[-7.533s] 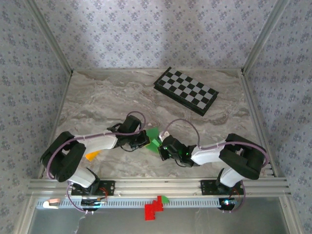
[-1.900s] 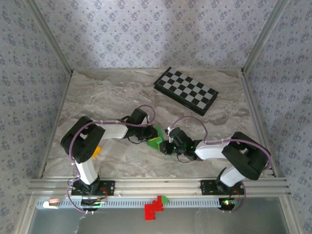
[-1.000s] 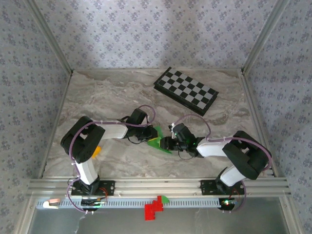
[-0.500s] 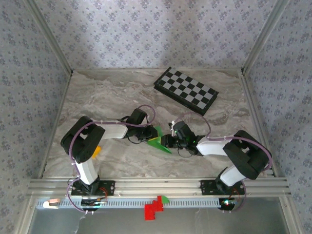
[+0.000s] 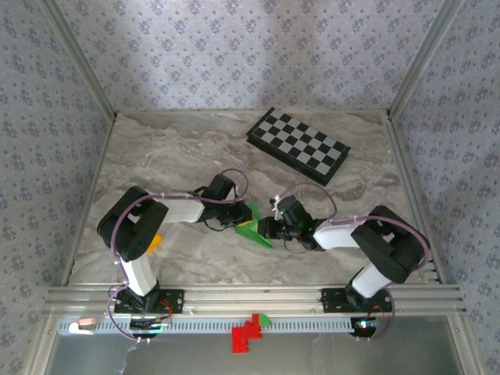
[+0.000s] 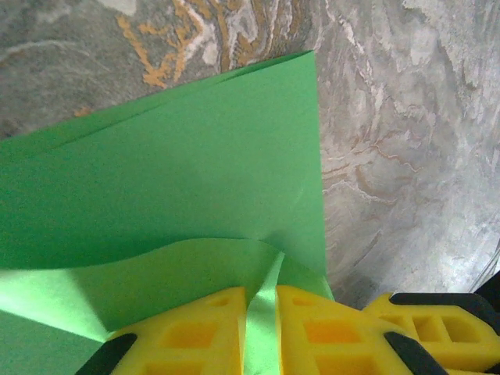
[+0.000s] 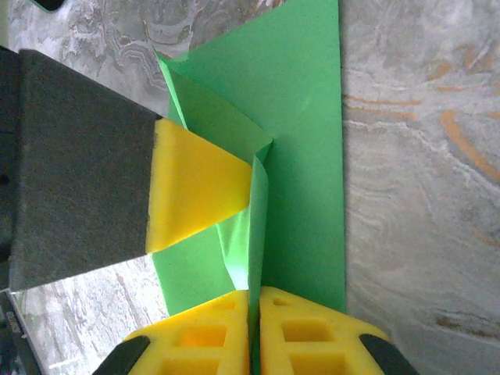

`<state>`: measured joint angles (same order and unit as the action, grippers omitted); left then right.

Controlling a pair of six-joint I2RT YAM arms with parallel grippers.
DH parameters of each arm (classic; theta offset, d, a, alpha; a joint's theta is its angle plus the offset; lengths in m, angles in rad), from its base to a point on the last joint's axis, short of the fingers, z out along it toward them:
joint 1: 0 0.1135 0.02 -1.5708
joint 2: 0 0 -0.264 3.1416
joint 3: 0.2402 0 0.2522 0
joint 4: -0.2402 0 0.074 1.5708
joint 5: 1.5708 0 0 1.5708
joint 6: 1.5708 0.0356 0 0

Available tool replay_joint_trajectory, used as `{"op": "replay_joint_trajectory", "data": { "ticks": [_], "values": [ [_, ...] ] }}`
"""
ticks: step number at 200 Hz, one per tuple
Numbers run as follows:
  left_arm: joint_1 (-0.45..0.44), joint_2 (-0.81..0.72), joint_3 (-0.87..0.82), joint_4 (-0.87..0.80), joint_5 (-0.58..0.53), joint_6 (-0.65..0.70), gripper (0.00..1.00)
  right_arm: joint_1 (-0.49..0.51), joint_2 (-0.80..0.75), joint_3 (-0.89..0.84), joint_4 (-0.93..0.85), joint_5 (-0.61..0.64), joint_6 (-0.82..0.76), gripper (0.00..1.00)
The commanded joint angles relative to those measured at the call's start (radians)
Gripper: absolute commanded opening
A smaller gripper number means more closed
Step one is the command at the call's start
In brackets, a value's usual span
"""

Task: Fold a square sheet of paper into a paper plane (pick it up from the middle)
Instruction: Fourth fold the wing at the center of the table.

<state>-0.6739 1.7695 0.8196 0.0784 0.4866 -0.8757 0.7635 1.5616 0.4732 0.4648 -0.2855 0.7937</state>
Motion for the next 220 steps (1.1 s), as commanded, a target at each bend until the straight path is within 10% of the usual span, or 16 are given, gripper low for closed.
{"op": "replay_joint_trajectory", "data": {
  "ticks": [1,144,220],
  "values": [
    [0.009,-0.004,-0.02,-0.02,-0.006,0.027,0.18,0.003,0.014,-0.026,0.039,-0.03,0.019,0.11],
    [0.01,-0.008,-0.03,-0.025,-0.011,0.036,0.18,-0.01,-0.024,-0.02,0.013,-0.026,0.015,0.25],
    [0.009,-0.007,-0.028,-0.023,-0.009,0.035,0.18,-0.012,0.015,0.0,0.037,-0.051,0.03,0.17]
  ]
}}
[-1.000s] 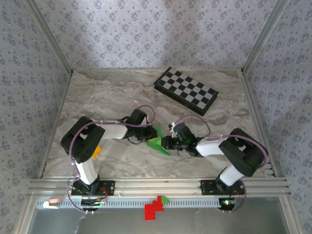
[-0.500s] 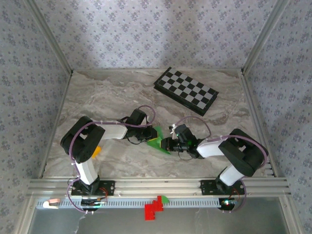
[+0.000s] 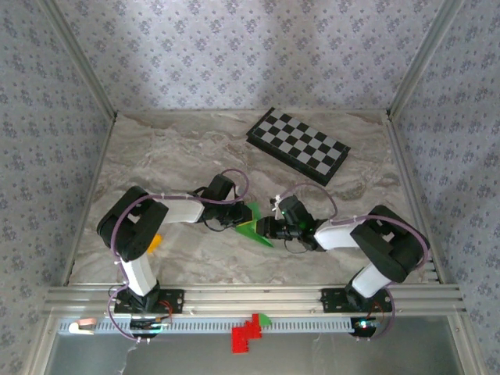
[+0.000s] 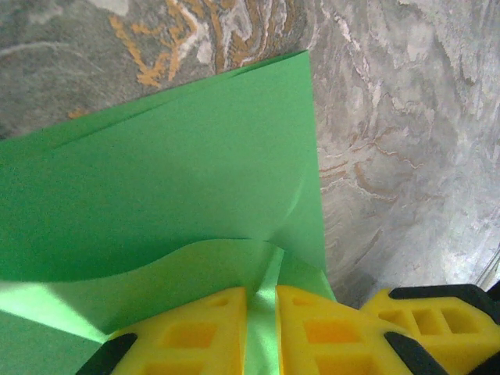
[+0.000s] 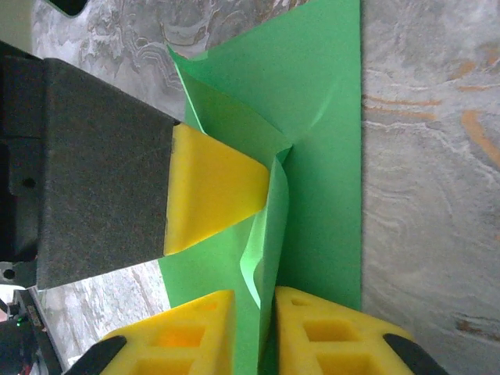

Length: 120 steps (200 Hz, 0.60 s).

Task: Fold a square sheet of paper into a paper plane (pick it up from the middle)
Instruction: Fourth fold the wing at the center of the table.

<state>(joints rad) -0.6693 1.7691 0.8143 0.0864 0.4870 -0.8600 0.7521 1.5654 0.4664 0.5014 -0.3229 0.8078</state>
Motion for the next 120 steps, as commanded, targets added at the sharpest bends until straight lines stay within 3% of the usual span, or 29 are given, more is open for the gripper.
{"op": "replay_joint_trajectory", "data": {
  "ticks": [1,54,120],
  "values": [
    [0.004,-0.007,-0.022,-0.031,-0.01,0.019,0.18,0.0,0.012,0.007,0.002,-0.013,0.016,0.17],
    [0.004,-0.01,-0.036,-0.017,-0.014,0.01,0.18,0.024,0.028,-0.054,0.066,-0.014,0.056,0.09],
    [0.001,-0.022,-0.044,-0.015,-0.014,0.011,0.19,0.028,0.051,-0.076,0.093,-0.007,0.063,0.12]
  ]
}}
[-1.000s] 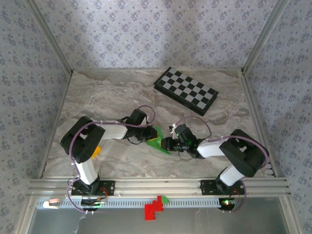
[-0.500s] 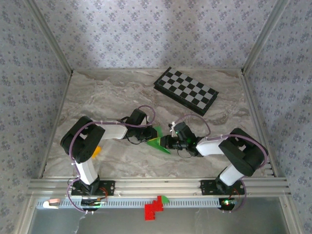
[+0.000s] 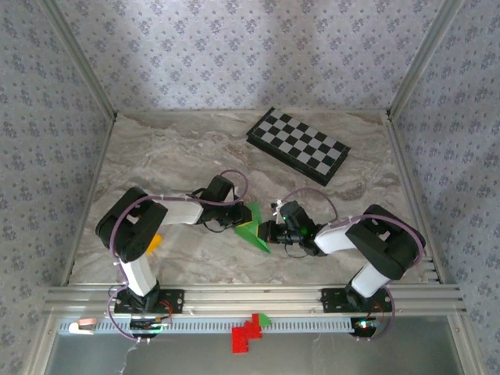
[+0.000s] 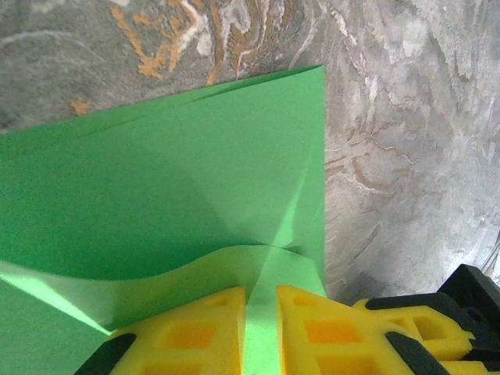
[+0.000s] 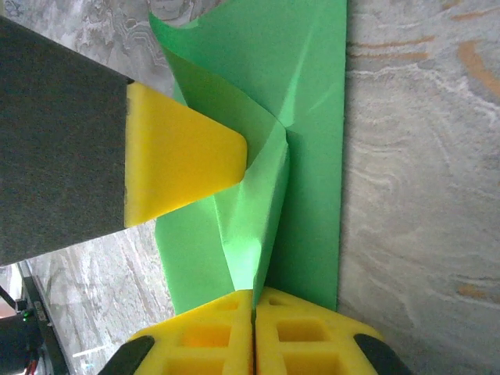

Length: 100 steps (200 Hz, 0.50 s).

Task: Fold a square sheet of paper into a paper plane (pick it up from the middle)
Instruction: Fourth fold the wing at the center of the table.

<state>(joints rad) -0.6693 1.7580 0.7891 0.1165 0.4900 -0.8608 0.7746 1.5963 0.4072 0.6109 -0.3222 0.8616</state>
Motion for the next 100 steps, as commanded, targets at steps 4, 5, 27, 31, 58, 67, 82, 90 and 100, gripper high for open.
{"op": "replay_joint_trajectory", "data": {
  "ticks": [4,5,27,31,58,67,82,90,100],
  "values": [
    [0.0,-0.012,-0.018,-0.047,-0.018,0.014,0.19,0.003,0.018,-0.016,-0.02,-0.007,0.007,0.13],
    [0.0,-0.012,-0.018,-0.047,-0.019,0.014,0.19,0.003,0.017,-0.017,-0.021,-0.007,0.007,0.13],
    [0.001,-0.007,-0.019,-0.052,-0.022,0.02,0.19,-0.003,-0.012,-0.014,-0.053,-0.005,-0.01,0.17],
    [0.0,-0.006,-0.019,-0.052,-0.021,0.019,0.19,-0.003,-0.018,-0.013,-0.06,-0.005,-0.014,0.18],
    [0.0,-0.002,-0.023,-0.048,-0.019,0.02,0.19,-0.004,-0.079,-0.014,-0.119,0.003,-0.032,0.22],
    [0.0,-0.002,-0.023,-0.048,-0.019,0.02,0.19,-0.006,-0.101,-0.016,-0.142,0.009,-0.037,0.22],
    [0.0,-0.002,-0.022,-0.048,-0.019,0.02,0.19,-0.006,-0.138,-0.025,-0.168,0.018,-0.039,0.23],
    [0.0,-0.002,-0.022,-0.048,-0.019,0.019,0.19,-0.006,-0.156,-0.03,-0.181,0.022,-0.039,0.23],
    [0.0,-0.002,-0.022,-0.048,-0.019,0.02,0.19,-0.004,-0.175,-0.033,-0.194,0.027,-0.039,0.23]
  ]
}}
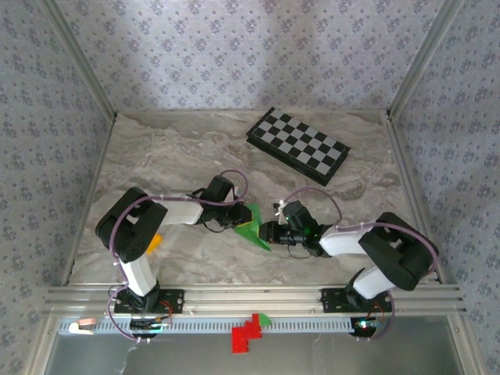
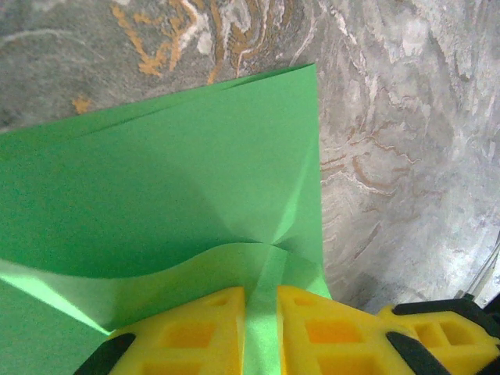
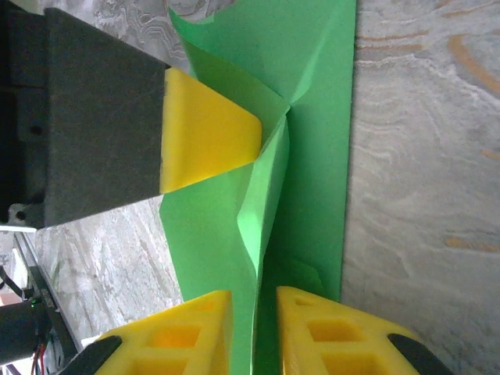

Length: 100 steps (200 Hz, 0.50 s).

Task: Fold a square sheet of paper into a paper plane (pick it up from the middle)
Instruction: Fourth fold the wing at the center of the table.

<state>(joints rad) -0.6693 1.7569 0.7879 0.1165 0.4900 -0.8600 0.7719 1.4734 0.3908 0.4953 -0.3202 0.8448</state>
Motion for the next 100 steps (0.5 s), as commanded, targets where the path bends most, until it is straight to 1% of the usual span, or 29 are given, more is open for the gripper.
{"op": "replay_joint_trajectory", "data": {
  "ticks": [1,19,39,70,100],
  "values": [
    [0.0,-0.001,-0.021,-0.048,-0.019,0.019,0.19,-0.001,-0.054,-0.017,-0.08,0.025,-0.023,0.23],
    [0.0,0.0,-0.02,-0.048,-0.018,0.018,0.19,0.004,-0.079,-0.023,-0.106,0.041,-0.025,0.23],
    [-0.001,0.0,-0.015,-0.049,-0.018,0.019,0.19,0.009,-0.099,-0.025,-0.128,0.059,-0.033,0.18],
    [-0.004,0.004,-0.007,-0.051,-0.015,0.02,0.19,0.024,-0.092,-0.02,-0.14,0.069,-0.038,0.13],
    [-0.007,0.006,0.0,-0.052,-0.013,0.021,0.2,0.04,-0.081,-0.024,-0.15,0.088,-0.041,0.1]
  ]
}}
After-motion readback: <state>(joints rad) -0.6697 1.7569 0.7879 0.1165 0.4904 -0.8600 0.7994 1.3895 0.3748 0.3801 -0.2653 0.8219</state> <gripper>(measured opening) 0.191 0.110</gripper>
